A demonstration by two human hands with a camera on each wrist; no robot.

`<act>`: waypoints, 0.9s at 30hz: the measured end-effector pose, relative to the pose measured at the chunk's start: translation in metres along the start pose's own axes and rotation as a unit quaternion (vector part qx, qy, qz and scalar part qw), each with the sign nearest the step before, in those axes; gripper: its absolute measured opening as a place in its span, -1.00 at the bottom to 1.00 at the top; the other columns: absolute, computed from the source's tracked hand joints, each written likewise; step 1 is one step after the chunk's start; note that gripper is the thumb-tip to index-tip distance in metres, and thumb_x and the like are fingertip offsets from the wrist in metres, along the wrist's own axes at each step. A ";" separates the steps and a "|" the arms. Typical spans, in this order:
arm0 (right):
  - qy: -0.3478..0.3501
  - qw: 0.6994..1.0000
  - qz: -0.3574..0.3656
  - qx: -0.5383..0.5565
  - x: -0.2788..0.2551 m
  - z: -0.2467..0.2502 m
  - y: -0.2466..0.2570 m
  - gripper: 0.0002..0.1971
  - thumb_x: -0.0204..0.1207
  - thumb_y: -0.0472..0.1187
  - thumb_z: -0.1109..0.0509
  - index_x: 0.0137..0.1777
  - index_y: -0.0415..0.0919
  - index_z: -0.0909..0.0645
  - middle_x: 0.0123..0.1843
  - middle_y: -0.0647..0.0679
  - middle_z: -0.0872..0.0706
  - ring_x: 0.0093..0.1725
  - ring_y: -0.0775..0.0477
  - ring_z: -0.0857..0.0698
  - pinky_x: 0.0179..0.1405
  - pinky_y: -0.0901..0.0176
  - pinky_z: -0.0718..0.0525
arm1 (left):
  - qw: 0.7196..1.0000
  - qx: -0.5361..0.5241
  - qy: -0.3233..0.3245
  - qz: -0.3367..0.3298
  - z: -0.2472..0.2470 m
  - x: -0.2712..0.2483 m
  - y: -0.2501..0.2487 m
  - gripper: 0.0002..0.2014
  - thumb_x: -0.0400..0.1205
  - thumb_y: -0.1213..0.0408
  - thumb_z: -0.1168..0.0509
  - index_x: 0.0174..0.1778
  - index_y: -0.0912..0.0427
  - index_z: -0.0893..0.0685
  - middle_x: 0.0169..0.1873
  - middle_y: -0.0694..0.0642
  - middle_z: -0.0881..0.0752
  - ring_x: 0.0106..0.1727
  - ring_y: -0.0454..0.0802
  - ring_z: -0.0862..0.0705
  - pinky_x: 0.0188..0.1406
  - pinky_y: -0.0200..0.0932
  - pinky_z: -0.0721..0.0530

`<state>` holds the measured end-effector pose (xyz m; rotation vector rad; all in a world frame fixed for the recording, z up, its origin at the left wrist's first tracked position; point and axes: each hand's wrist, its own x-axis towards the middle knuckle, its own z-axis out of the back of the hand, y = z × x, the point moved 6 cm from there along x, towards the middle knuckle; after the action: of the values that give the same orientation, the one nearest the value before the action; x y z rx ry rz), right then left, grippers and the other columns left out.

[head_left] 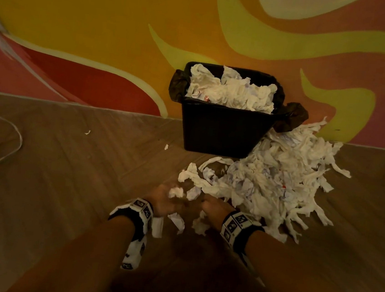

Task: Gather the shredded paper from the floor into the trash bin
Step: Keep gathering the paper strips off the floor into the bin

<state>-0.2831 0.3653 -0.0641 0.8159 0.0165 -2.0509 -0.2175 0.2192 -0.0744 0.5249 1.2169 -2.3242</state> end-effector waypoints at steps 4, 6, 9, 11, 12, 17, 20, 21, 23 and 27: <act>-0.017 0.999 -0.017 0.034 -0.006 0.002 -0.005 -0.72 0.72 -0.25 -0.09 0.32 -0.29 -0.50 0.16 -0.18 -0.42 0.28 -0.20 -0.50 0.24 0.20 -0.32 | 0.986 0.148 0.066 -0.041 -0.022 -0.014 -0.001 -0.38 0.38 0.00 -0.58 0.34 0.02 -0.56 0.25 -0.04 -0.56 0.32 -0.01 -0.54 0.27 -0.15 -0.54; -0.027 0.998 -0.020 0.050 -0.008 0.003 -0.007 -0.76 0.69 -0.13 -0.16 0.24 -0.23 -0.49 0.26 -0.21 -0.41 0.17 -0.22 -0.56 0.13 0.06 -0.51 | 0.979 0.176 0.086 -0.053 -0.030 -0.016 -0.001 -0.51 0.45 0.07 -0.53 0.27 0.09 -0.62 0.25 0.03 -0.60 0.33 0.03 -0.56 0.30 -0.22 -0.48; 0.022 0.997 -0.032 0.061 -0.010 -0.006 -0.013 -0.48 0.42 0.08 -0.46 0.28 -0.11 -0.41 0.33 -0.11 -0.37 0.27 -0.19 -0.48 0.23 -0.09 -0.56 | 0.978 0.185 0.094 -0.025 -0.039 -0.014 0.000 -0.60 0.61 0.22 -0.38 0.34 0.27 -0.57 0.28 0.18 -0.59 0.35 0.13 -0.55 0.20 -0.23 -0.44; 0.049 0.997 -0.027 0.056 -0.011 -0.012 -0.014 -0.37 0.40 -0.08 -0.53 0.42 -0.15 -0.37 0.44 -0.14 -0.33 0.40 -0.20 -0.41 0.38 -0.10 -0.48 | 0.976 0.211 0.043 -0.002 -0.035 -0.012 -0.001 -0.57 0.64 0.19 -0.32 0.43 0.19 -0.50 0.35 0.18 -0.54 0.37 0.12 -0.54 0.24 -0.18 -0.47; 0.052 0.998 -0.014 0.042 -0.010 -0.013 -0.014 -0.40 0.47 -0.21 -0.48 0.48 -0.21 -0.36 0.50 -0.19 -0.32 0.46 -0.22 -0.38 0.45 -0.04 -0.41 | 0.976 0.215 0.019 0.003 -0.031 -0.012 -0.002 -0.56 0.65 0.17 -0.30 0.46 0.14 -0.48 0.38 0.17 -0.53 0.38 0.10 -0.53 0.26 -0.17 -0.47; 0.036 0.997 -0.019 0.060 -0.010 -0.007 -0.016 -0.68 0.65 -0.29 -0.22 0.38 -0.28 -0.52 0.44 -0.25 -0.51 0.44 -0.21 -0.47 0.42 0.04 -0.42 | 0.992 0.125 0.006 -0.027 -0.014 -0.003 -0.013 -0.68 0.67 0.30 -0.23 0.35 0.06 -0.59 0.32 0.09 -0.61 0.32 0.08 -0.58 0.27 -0.17 -0.52; -0.056 0.989 -0.029 0.131 -0.017 0.011 -0.017 -0.67 0.71 -0.10 -0.15 0.35 -0.23 -0.54 0.38 -0.21 -0.57 0.41 -0.19 -0.51 0.37 0.07 -0.43 | 0.996 0.081 -0.011 -0.022 -0.003 0.007 -0.014 -0.63 0.63 0.40 -0.21 0.35 0.05 -0.63 0.30 0.06 -0.64 0.30 0.07 -0.61 0.22 -0.17 -0.56; -0.083 0.983 -0.041 0.157 -0.020 0.017 -0.019 -0.60 0.72 -0.04 -0.13 0.46 -0.20 -0.47 0.47 -0.18 -0.50 0.49 -0.16 -0.43 0.46 0.05 -0.36 | 0.997 0.071 -0.019 -0.016 -0.001 0.011 -0.015 -0.62 0.63 0.41 -0.21 0.34 0.05 -0.63 0.30 0.08 -0.65 0.29 0.07 -0.61 0.18 -0.22 -0.55; -0.131 0.970 -0.065 0.195 -0.027 0.033 -0.021 -0.51 0.72 0.05 -0.07 0.55 -0.20 -0.36 0.54 -0.16 -0.44 0.54 -0.14 -0.37 0.52 0.03 -0.29 | 0.997 0.063 -0.032 -0.010 -0.002 0.019 -0.019 -0.63 0.63 0.38 -0.22 0.34 0.02 -0.61 0.32 0.10 -0.64 0.30 0.09 -0.61 0.17 -0.21 -0.55; -0.261 0.906 -0.063 0.326 -0.043 0.071 -0.026 -0.62 0.71 0.05 -0.11 0.04 -0.26 -0.59 -0.05 -0.20 -0.72 -0.07 -0.12 -0.69 0.07 -0.12 -0.65 | 0.996 0.072 -0.050 0.014 -0.012 0.034 -0.026 -0.56 0.62 0.03 -0.29 0.43 -0.02 -0.47 0.32 0.11 -0.63 0.27 0.15 -0.63 0.24 -0.07 -0.60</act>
<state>-0.3247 0.3906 0.0076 0.6224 -0.9825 -2.3654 -0.2584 0.2347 -0.0809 0.4657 0.9958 -2.3963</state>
